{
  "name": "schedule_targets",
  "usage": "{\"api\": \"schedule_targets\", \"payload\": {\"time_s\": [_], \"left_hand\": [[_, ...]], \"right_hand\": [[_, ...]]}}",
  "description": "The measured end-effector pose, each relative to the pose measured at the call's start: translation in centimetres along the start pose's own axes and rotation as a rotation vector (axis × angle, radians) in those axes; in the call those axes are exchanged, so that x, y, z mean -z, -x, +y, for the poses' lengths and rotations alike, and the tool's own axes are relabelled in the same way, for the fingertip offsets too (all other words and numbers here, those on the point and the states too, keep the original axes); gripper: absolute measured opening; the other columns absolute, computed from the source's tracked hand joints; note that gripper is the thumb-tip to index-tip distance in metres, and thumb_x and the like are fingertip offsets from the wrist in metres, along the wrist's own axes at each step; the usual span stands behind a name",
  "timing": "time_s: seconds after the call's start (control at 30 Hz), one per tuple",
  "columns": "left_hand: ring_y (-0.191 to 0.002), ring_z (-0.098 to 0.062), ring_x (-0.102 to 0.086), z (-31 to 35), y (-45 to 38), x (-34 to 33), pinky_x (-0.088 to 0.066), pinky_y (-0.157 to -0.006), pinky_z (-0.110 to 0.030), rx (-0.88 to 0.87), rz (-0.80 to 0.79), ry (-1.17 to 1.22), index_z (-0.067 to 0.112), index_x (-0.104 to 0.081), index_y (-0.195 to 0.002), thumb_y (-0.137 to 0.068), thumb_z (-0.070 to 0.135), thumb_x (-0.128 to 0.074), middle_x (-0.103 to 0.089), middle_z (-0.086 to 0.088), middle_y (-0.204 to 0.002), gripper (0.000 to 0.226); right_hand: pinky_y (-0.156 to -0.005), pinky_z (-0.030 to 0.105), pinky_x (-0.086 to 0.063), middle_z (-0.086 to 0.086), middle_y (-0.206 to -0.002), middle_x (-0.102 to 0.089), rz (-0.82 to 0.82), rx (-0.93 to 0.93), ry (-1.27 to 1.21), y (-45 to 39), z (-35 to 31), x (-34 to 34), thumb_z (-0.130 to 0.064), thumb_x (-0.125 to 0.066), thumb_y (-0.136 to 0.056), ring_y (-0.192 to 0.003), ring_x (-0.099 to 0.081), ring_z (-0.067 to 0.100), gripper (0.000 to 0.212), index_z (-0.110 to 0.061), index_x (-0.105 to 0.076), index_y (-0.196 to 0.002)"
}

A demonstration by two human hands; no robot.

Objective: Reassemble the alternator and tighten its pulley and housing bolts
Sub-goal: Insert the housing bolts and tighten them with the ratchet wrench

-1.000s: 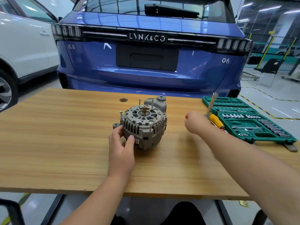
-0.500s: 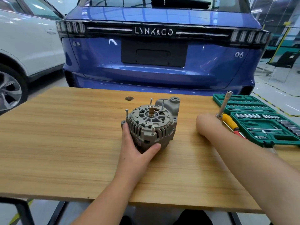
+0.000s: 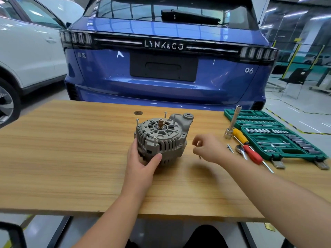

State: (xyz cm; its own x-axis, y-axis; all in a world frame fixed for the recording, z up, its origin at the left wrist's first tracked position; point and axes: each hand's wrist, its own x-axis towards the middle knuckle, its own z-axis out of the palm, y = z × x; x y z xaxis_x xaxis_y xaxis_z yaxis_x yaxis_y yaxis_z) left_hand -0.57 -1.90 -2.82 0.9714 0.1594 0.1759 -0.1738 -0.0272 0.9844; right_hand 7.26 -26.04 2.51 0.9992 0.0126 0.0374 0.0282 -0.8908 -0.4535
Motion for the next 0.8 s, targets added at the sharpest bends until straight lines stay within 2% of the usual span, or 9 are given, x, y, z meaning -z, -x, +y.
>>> {"api": "schedule_targets", "payload": {"time_s": [0.13,0.2,0.27,0.33,0.43,0.53,0.63,0.73,0.8], "left_hand": [[-0.138,0.004,-0.044,0.1,0.1,-0.1,-0.039,-0.117,-0.034,-0.027,-0.028,0.026,0.051,-0.027,-0.156,-0.085,0.043,-0.072,-0.044,0.026,-0.153,0.084],[-0.137,0.008,-0.042,0.0,0.2,-0.2,-0.036,-0.113,-0.029,-0.037,-0.021,0.014,0.052,-0.027,-0.155,-0.085,0.047,-0.069,-0.043,0.03,-0.151,0.082],[-0.136,0.012,-0.04,-0.1,0.1,-0.3,-0.035,-0.112,-0.028,-0.029,-0.006,0.013,0.052,-0.026,-0.156,-0.085,0.05,-0.067,-0.042,0.033,-0.15,0.082],[-0.135,0.012,-0.039,-0.4,0.0,-0.2,-0.034,-0.114,-0.029,-0.008,0.016,0.021,0.049,-0.025,-0.158,-0.09,0.048,-0.067,-0.04,0.034,-0.149,0.08],[-0.142,0.0,-0.038,-0.8,-0.2,0.1,-0.034,-0.12,-0.038,0.041,0.043,0.061,0.046,-0.026,-0.159,-0.098,0.042,-0.064,-0.039,0.022,-0.157,0.072],[-0.143,-0.009,-0.044,-0.7,-0.4,0.3,-0.04,-0.119,-0.047,0.083,0.042,0.123,0.047,-0.029,-0.158,-0.095,0.045,-0.064,-0.044,0.015,-0.157,0.072],[-0.141,-0.011,-0.047,-0.5,-0.3,0.2,-0.041,-0.118,-0.048,0.094,0.036,0.154,0.049,-0.03,-0.157,-0.094,0.045,-0.063,-0.048,0.017,-0.153,0.071],[-0.141,-0.01,-0.047,-0.4,-0.3,0.2,-0.042,-0.118,-0.047,0.102,0.028,0.169,0.051,-0.031,-0.155,-0.085,0.052,-0.063,-0.049,0.018,-0.153,0.077],[-0.14,-0.01,-0.048,-0.5,-0.3,0.2,-0.042,-0.117,-0.047,0.099,0.022,0.175,0.052,-0.032,-0.154,-0.084,0.054,-0.063,-0.049,0.018,-0.153,0.077]], "right_hand": [[-0.067,0.033,-0.059,-0.005,-0.083,-0.067,0.291,0.137,-0.431,2.8,-2.6,1.2,-0.015,-0.069,-0.083,-0.08,-0.065,0.016,0.019,-0.031,-0.065,-0.092],[-0.064,0.029,-0.058,-0.005,-0.08,-0.067,0.41,0.212,-0.519,3.5,-4.2,2.0,-0.014,-0.07,-0.083,-0.074,-0.064,0.012,0.021,-0.033,-0.065,-0.09],[-0.06,0.02,-0.054,-0.009,-0.077,-0.066,0.486,0.296,-0.494,3.8,-5.6,2.9,-0.015,-0.07,-0.084,-0.075,-0.062,0.006,0.023,-0.036,-0.063,-0.088],[-0.061,0.016,-0.052,-0.013,-0.076,-0.065,0.48,0.358,-0.412,3.7,-6.6,3.3,-0.013,-0.069,-0.086,-0.076,-0.061,0.003,0.026,-0.038,-0.06,-0.087],[-0.064,0.02,-0.053,-0.01,-0.078,-0.066,0.394,0.334,-0.302,3.4,-7.0,3.0,-0.014,-0.068,-0.089,-0.074,-0.062,0.01,0.019,-0.032,-0.064,-0.092],[-0.058,0.017,-0.051,-0.007,-0.077,-0.068,0.362,0.309,-0.327,3.0,-7.2,3.0,-0.012,-0.069,-0.088,-0.072,-0.061,0.005,0.015,-0.026,-0.069,-0.094],[-0.057,0.014,-0.05,-0.009,-0.078,-0.069,0.305,0.328,-0.299,2.9,-7.3,3.2,-0.012,-0.069,-0.089,-0.068,-0.061,0.002,0.015,-0.023,-0.073,-0.098],[-0.057,0.022,-0.055,-0.006,-0.081,-0.071,0.257,0.345,-0.255,3.1,-7.3,2.8,-0.013,-0.069,-0.092,-0.065,-0.062,0.008,0.013,-0.019,-0.076,-0.102],[-0.06,0.021,-0.055,-0.007,-0.084,-0.071,0.276,0.367,-0.23,3.2,-7.3,2.7,-0.014,-0.068,-0.093,-0.07,-0.064,0.009,0.016,-0.017,-0.077,-0.106]]}}
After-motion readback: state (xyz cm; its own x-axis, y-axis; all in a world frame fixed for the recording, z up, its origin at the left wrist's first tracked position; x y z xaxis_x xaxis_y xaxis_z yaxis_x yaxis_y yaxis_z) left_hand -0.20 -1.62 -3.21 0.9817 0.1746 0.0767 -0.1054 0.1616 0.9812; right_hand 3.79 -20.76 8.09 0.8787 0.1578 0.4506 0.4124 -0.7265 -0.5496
